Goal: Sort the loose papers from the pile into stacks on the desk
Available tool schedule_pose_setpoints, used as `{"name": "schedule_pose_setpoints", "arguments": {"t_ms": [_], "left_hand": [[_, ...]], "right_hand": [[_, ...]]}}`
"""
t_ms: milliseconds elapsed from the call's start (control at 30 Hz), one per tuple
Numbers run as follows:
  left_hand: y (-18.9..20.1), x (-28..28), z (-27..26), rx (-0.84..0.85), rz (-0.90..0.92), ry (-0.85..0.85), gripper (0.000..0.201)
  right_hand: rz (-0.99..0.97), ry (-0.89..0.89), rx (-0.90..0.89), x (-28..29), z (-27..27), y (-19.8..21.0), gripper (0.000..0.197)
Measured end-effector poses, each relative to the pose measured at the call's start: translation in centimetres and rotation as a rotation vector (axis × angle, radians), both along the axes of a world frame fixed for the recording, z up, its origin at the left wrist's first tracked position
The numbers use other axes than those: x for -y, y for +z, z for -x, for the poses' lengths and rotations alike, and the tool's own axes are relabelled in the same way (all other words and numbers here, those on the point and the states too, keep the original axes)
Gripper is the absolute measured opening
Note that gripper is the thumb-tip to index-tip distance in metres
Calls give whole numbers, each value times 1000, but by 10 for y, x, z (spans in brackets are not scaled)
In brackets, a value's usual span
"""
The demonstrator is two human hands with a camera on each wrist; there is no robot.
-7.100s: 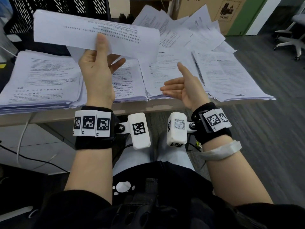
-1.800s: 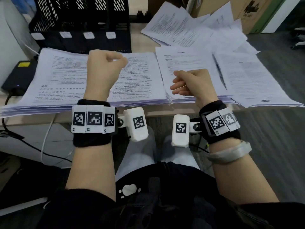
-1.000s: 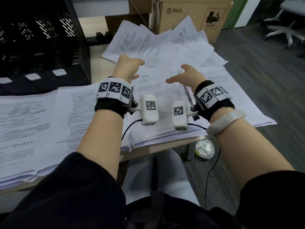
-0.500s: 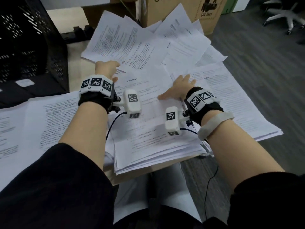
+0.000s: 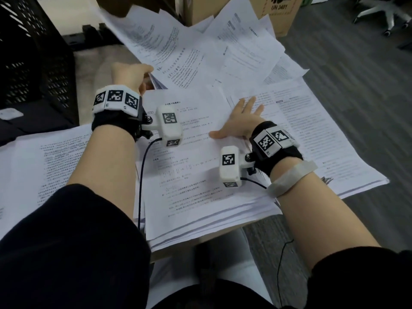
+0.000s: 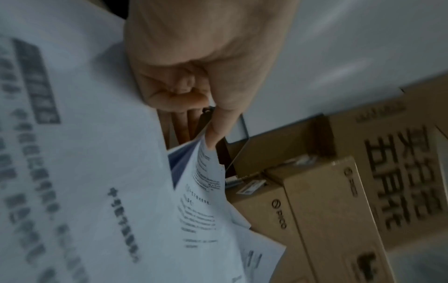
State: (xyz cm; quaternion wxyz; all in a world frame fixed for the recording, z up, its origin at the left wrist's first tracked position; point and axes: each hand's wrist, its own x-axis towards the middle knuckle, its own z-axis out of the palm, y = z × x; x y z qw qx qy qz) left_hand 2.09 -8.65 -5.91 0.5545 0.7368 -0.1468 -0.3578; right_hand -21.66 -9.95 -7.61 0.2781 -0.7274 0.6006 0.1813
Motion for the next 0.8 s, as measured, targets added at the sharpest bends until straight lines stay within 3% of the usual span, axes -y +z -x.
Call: {"name": "schedule_pose_setpoints", "arguments": {"t_ms": [133,267,367,467,533,600,667,800], "left_hand": [[5,12,9,270,-88,-134,13],[4,17,14,297,-150,-196,17],[6,18,18,332,-121,-164,32],[8,19,20,375,-100,-160,4],[10,19,21,401,-69,-145,21],[14,18,24,415,-5,-131,22],[20,15,27,429,74,-91,11],[27,12,24,392,250,76,27]], "right_hand": [[-16,2,1,0,0,-1,130],[-18,4,-16,0,0,-2,129],[-18,11,-16,1,0,-2,129],[-23,16,-20,2,0,-3,130],[-25,12,-16,2,0,-2,130],[-25,10,-13,1,0,-1,130],[-19,11,-16,1,0,-2,131],[-16,10,-11,-1,1,0,130]]}}
